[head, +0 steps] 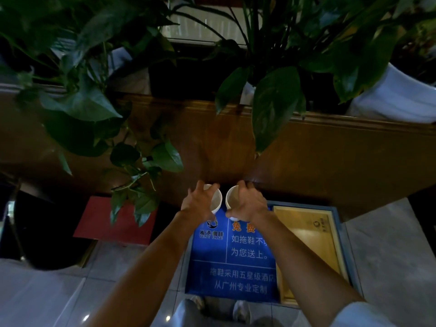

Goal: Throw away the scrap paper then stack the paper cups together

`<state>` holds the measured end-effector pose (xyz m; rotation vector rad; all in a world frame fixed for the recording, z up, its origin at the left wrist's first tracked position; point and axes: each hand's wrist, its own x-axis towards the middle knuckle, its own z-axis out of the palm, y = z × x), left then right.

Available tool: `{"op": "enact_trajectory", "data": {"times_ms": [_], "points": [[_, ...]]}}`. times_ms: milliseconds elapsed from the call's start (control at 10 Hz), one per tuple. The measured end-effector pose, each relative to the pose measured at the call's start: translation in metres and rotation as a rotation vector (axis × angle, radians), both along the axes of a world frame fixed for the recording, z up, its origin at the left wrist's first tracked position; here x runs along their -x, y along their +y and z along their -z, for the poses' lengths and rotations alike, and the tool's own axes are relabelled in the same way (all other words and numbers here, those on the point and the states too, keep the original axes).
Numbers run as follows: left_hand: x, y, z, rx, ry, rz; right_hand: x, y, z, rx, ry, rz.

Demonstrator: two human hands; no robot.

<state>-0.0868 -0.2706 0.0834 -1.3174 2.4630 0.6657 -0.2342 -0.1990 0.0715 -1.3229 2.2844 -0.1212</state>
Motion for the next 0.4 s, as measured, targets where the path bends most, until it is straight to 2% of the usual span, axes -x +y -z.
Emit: {"op": "enact_trajectory", "data": {"times_ms": [300,400], "points": [[0.000,0.008,-0.007,0.027,-0.062,0.023,-0.003,0.008,-0.010,-0.040,-0.062,0.034],[-0.007,0.014,-0.009,0.040,-0.020,0.009,-0.003,0.015,-0.015,0.019,-0.051,0.032]]}}
